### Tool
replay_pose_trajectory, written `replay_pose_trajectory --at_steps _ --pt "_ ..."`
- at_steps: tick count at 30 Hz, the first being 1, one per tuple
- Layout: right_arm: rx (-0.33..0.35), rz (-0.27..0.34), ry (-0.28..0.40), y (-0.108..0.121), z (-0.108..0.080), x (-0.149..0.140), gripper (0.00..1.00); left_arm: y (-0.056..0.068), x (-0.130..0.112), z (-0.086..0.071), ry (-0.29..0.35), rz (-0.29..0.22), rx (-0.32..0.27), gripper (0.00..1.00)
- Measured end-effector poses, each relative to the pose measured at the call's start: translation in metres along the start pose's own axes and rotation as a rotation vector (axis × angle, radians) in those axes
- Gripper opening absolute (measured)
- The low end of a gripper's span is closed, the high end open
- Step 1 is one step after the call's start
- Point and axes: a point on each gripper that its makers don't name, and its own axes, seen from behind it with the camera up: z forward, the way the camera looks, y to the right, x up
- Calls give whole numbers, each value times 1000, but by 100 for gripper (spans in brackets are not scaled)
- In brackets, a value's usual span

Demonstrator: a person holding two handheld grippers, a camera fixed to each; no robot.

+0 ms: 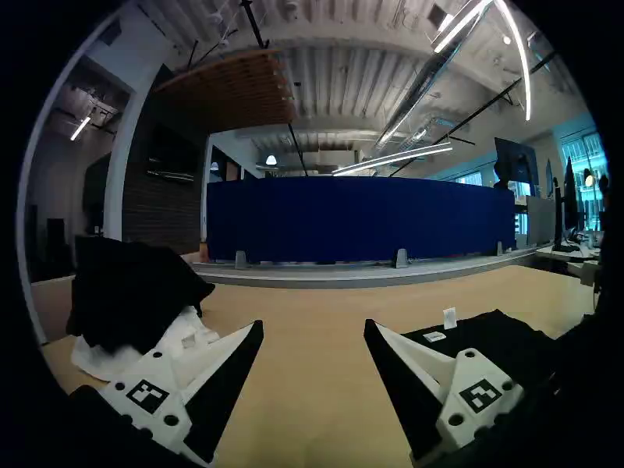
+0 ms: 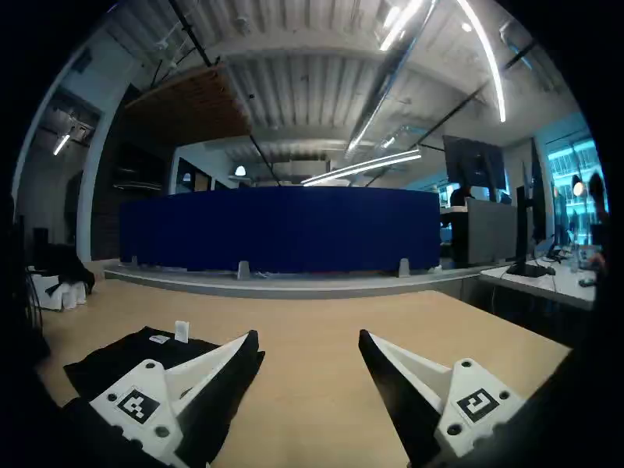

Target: Fold towel

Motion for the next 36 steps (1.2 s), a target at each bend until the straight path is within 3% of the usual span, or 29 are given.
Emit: replay_pose_trajectory --at_steps 30,33,36 --pt "-1 -3 -1 0 -1 1 100 1 1 0 -1 1 -1 96" --pt "-9 -7 -7 0 -3 3 100 1 4 2 -6 -1 1 96" --pt "-9 -18 0 -2 -6 19 100 -2 25 4 20 -2 -2 96"
